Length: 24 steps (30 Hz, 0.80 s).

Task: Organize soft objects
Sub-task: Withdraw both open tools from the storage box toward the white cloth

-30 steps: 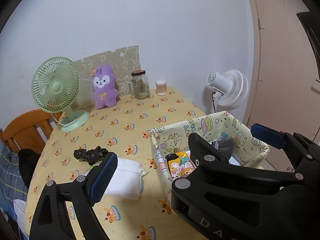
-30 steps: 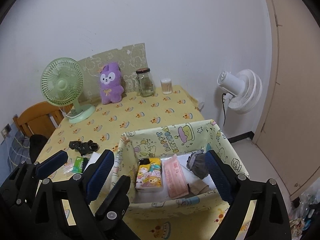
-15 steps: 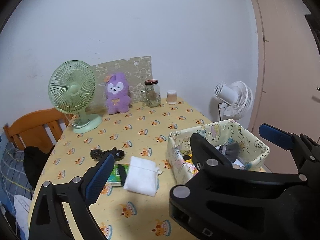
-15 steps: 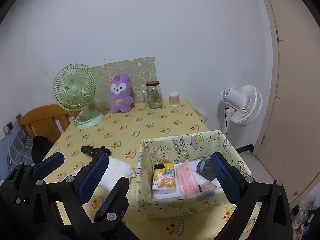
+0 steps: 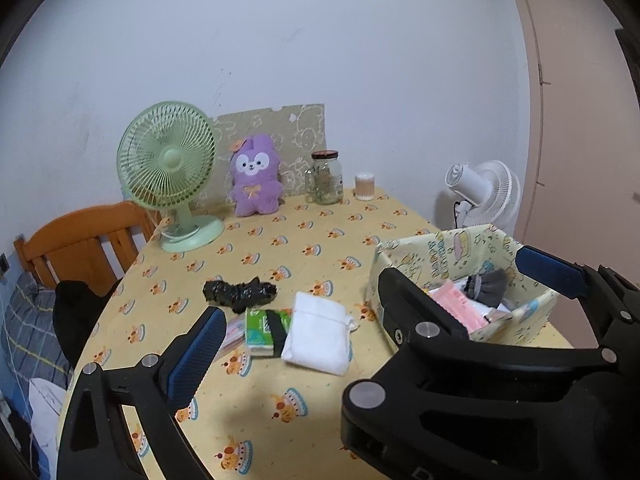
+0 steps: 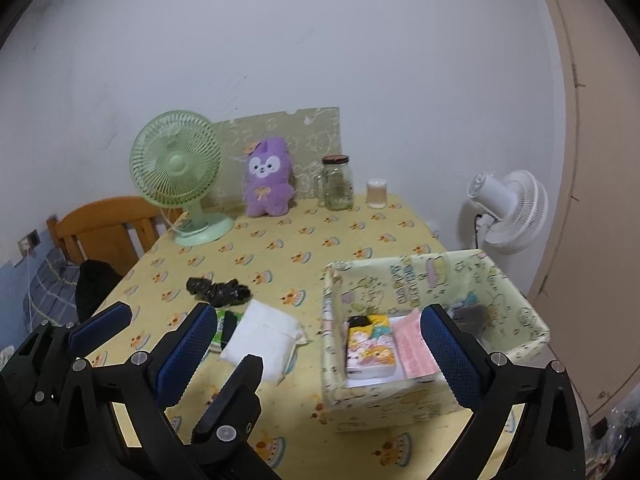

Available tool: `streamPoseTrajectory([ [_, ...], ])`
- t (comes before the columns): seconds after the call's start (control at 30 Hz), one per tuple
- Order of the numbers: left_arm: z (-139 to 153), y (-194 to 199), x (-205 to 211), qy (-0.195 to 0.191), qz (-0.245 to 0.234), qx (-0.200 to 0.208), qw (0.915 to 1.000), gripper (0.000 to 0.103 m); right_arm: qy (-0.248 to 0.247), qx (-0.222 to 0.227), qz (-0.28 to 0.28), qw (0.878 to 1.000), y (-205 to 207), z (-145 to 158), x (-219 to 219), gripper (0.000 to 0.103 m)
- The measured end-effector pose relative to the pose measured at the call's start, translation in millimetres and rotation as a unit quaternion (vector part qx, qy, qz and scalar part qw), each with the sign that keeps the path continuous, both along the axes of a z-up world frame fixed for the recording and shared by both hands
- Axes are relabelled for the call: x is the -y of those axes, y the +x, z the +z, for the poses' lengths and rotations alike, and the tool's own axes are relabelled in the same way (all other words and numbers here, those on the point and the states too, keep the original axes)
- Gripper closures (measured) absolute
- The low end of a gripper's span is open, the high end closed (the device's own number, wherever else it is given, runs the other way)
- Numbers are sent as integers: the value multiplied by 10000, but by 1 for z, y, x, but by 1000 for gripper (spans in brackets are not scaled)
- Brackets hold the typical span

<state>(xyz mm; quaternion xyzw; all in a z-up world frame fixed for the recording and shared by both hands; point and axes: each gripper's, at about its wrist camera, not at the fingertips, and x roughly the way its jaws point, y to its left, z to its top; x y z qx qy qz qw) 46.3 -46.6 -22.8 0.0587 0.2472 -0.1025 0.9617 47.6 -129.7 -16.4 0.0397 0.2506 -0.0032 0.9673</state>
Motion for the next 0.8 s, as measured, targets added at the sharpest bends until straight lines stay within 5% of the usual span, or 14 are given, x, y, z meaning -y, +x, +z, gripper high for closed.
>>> streamPoseTrajectory([
  [0.8,-58,16,-58,14,479,-496,9976,4,11,-652,432,9969,30,-61,-63,7],
])
